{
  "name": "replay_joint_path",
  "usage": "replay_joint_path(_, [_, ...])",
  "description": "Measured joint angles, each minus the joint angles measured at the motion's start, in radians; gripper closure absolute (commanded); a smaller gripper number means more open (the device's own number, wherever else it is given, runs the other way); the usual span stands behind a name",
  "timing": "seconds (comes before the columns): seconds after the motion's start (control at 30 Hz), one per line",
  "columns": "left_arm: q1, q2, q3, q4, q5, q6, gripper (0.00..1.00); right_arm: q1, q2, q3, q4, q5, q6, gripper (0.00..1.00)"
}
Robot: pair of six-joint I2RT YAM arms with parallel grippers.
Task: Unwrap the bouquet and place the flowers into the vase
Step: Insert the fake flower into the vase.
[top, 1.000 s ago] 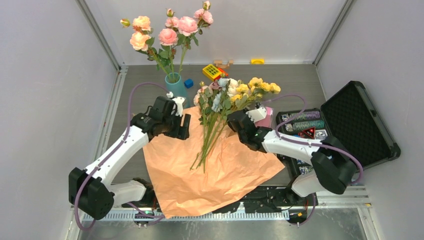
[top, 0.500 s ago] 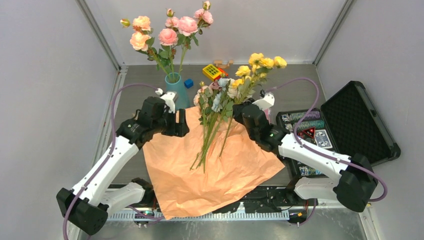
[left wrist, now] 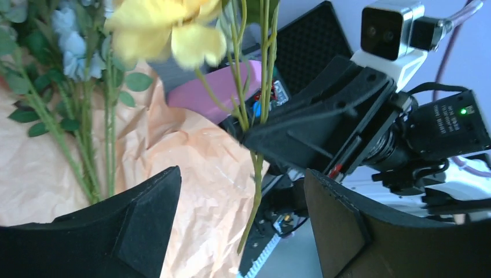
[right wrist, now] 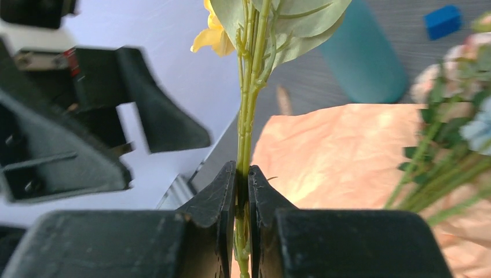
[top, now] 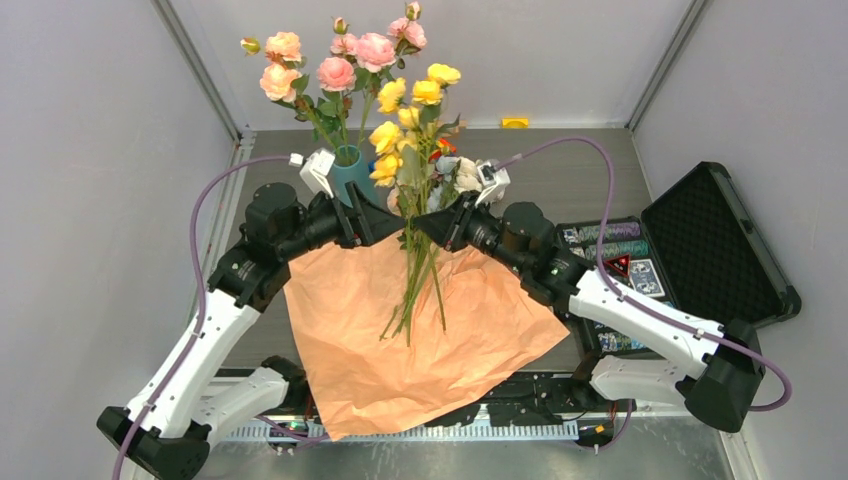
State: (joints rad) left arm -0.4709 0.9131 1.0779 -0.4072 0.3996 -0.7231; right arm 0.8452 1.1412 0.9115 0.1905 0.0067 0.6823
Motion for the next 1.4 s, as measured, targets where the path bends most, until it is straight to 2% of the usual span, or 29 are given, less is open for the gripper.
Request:
replay_joint_path(0.23, [0.0,-0.001,-0.051,0.123,0.057,-0.127,0.17,0.084,0.031,0.032,0.046,-0.134,-0.025,1.0])
replay_joint_path(0.33, [0.0,-0.01,-0.07,0.139,0.056,-0.153,0.22,0.108,0.047,0.038,0.061,-0.177,-0.027,1.0])
replay_joint_path(0.6, [0.0,-0.068,-0.103,0.161,0.037,-0.193,0.45,0.114,0.06,0.039,0.098,-0.24,-0.016,1.0])
replay_joint_path(0.87, [0.0,-0.082,-0.107,0.188,0.034,-0.217,0.63,0.113,0.073,0.039,0.122,-0.261,0.002,1.0])
replay_joint_path(1.1, [0.002,-0.082,-0.115,0.188,0.026,-0.22,0.92,0.113,0.098,0.05,0.125,-0.278,0.006,1.0])
replay_joint_path(1.2, [0.002,-0.082,-0.116,0.188,0.026,-0.216,1.0,0.113,0.101,0.05,0.123,-0.278,0.008,1.0])
replay_joint_path(1.27, [0.002,-0.082,-0.117,0.187,0.024,-0.214,1.0,0.113,0.101,0.051,0.119,-0.277,0.009,0.97])
replay_joint_path(1.4, [0.002,-0.082,-0.117,0.187,0.023,-0.209,1.0,0.113,0.101,0.053,0.114,-0.272,0.008,0.75])
